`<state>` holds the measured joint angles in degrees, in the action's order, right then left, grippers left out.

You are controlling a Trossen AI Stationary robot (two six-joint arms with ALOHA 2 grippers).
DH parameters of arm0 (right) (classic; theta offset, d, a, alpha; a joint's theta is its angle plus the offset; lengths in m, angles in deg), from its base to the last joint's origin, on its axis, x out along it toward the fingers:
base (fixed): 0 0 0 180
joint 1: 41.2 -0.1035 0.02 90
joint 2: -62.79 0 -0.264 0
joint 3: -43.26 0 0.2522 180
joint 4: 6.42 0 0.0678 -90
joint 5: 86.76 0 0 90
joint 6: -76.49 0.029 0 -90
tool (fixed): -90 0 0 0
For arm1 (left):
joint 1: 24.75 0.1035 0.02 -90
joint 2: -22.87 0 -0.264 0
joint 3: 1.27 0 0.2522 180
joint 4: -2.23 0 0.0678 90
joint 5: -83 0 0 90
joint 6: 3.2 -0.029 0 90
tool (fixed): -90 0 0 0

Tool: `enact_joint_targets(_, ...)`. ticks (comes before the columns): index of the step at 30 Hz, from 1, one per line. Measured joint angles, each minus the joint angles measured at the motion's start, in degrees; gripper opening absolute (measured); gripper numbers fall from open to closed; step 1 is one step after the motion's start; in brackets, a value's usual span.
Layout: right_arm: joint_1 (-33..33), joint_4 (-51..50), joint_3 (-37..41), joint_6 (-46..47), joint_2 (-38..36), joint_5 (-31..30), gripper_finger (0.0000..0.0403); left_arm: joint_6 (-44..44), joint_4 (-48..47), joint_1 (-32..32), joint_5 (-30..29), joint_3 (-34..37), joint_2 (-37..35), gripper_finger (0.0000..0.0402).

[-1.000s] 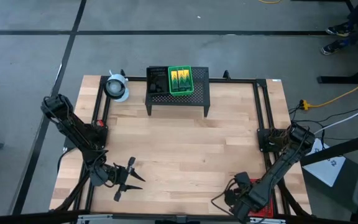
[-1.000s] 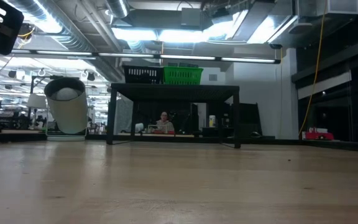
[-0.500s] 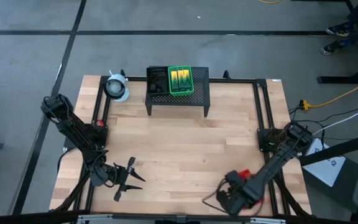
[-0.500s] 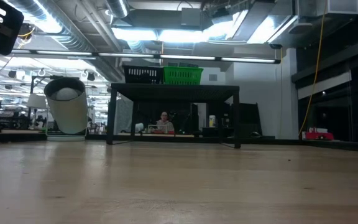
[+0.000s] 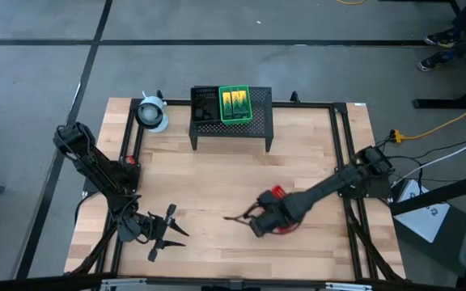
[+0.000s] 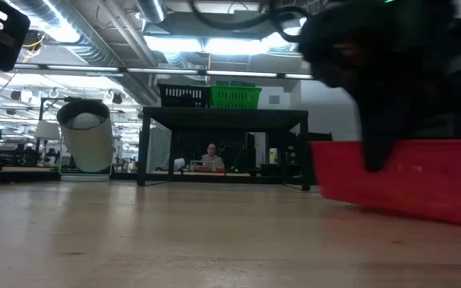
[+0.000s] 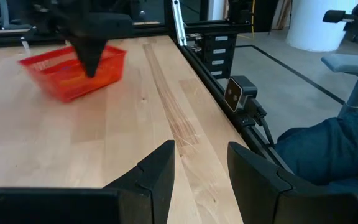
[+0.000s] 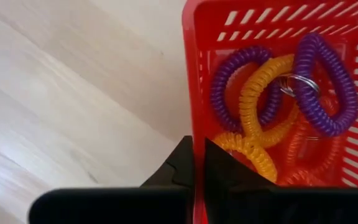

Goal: Pick & Place Office Desk Supplies
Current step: Put the red bin with spring keychains on the shelf

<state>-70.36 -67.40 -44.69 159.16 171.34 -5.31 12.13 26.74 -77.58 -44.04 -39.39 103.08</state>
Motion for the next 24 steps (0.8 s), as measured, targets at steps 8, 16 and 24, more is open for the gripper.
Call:
enact_joint_targets(8, -0.9, 1.8, 0.1, -2.6, -0.7, -3.6, 0.0040, 0.8, -1.3, 0.0, 0.2, 0.0, 0.0, 0.0143)
enact_joint_targets(16, -3.2, -2.2, -4.1, -2.6, -2.0, -6.3, 0.0131, 1.0, -1.3, 0.1, 0.2, 0.0, 0.0, 0.0143)
enact_joint_targets(24, -4.1, -26.4, -11.3, -0.6, -2.2, -9.5, 0.0191, 1.8, -2.2, 0.1, 0.6, 0.0, 0.0, 0.0143)
